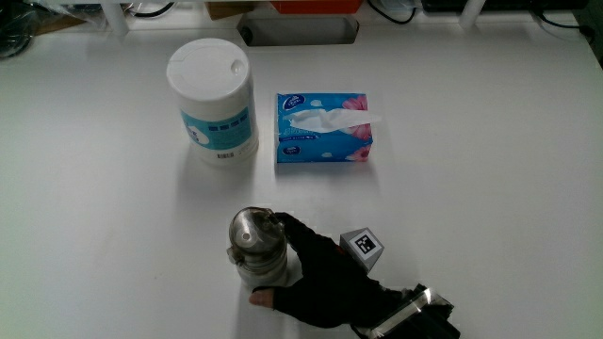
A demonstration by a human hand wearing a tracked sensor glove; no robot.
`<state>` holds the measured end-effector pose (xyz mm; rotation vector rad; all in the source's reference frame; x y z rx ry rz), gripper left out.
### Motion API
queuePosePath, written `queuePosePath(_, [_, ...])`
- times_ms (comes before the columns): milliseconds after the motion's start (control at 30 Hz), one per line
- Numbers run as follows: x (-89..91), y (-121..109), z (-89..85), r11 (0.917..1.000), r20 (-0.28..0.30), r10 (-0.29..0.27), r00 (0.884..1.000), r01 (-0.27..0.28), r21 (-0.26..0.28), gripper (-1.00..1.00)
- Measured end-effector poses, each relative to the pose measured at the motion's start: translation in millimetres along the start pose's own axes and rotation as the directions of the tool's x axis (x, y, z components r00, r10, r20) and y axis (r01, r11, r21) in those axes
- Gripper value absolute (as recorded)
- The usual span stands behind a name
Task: Place bottle
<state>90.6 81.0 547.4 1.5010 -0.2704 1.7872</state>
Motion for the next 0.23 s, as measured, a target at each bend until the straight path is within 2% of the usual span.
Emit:
queuePosePath(33, [-1.3, -1, 2.5, 0.9999, -0.005, 0.010, 1.000, -0.010, -0.010, -0.81])
queuePosePath(67, [-5.4, -3, 4.9, 0.9997, 0.007, -0.003, 1.000, 0.004, -0.026, -0.85])
queuePosePath(233, [-28.2, -14, 20.1, 0.9989, 0.019, -0.006, 1.000, 0.007, -0.046, -1.00])
